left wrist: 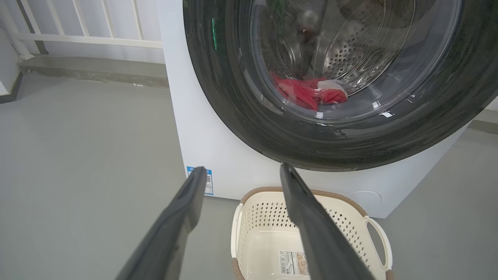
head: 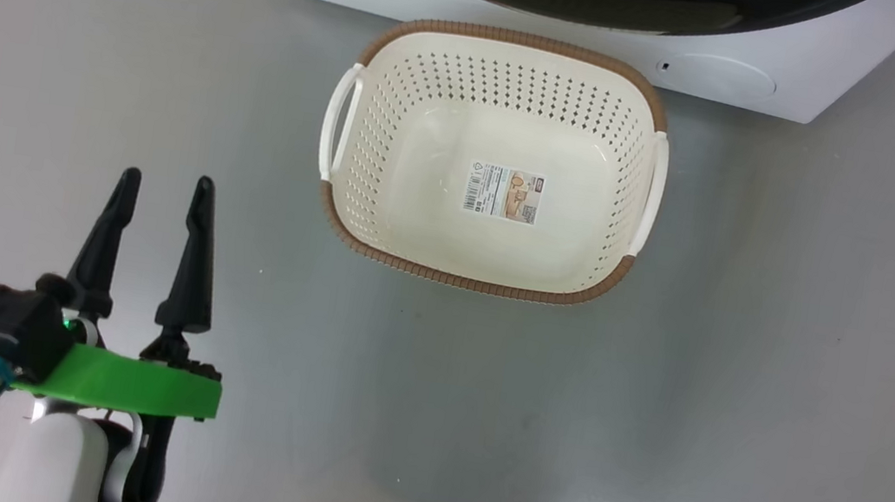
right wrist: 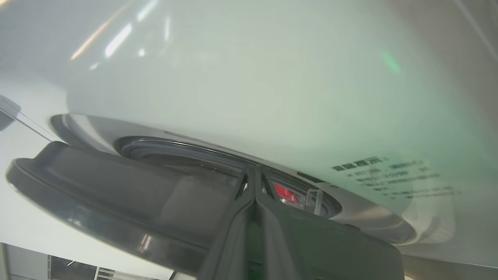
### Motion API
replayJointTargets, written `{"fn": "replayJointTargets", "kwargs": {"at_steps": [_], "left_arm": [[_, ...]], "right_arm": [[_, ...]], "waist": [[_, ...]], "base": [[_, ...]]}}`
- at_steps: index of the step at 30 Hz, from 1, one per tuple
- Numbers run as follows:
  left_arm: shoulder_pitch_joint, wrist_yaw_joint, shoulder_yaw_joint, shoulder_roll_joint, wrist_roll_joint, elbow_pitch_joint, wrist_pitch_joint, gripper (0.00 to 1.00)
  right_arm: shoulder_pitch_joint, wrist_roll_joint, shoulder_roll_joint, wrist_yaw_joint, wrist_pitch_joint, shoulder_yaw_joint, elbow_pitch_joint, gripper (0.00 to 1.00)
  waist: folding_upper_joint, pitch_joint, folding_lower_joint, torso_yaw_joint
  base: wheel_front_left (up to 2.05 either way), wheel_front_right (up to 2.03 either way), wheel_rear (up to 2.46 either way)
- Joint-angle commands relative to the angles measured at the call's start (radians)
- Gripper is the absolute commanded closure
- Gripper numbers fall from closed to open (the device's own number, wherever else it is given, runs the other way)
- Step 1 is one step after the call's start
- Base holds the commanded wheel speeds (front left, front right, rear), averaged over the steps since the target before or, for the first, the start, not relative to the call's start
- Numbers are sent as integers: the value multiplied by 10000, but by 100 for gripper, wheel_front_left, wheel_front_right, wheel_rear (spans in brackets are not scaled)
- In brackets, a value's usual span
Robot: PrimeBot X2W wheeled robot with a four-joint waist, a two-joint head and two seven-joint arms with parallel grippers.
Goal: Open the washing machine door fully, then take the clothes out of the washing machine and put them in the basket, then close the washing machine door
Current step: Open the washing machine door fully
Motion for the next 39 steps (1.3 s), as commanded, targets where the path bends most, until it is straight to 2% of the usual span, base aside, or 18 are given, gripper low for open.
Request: {"fn": "replayJointTargets", "kwargs": {"at_steps": [1, 16, 39], "left_arm": [[-166, 68, 314, 208, -92, -187, -93, 0], [41, 130, 399, 208, -130, -74, -93, 0], [1002, -116, 982, 208, 533, 190, -94, 0]], "right_arm": [[-228, 17, 118, 16, 80, 68, -162, 100], [487, 654, 481, 16, 1714, 440, -187, 100], [3726, 1489, 1310, 16, 2814, 773, -1717, 100]], "waist": [[0, 10, 0, 34], [0, -573, 0, -101], [0, -2416, 0, -589]], "base": [[0, 0, 0], [0, 0, 0], [0, 0, 0]]}}
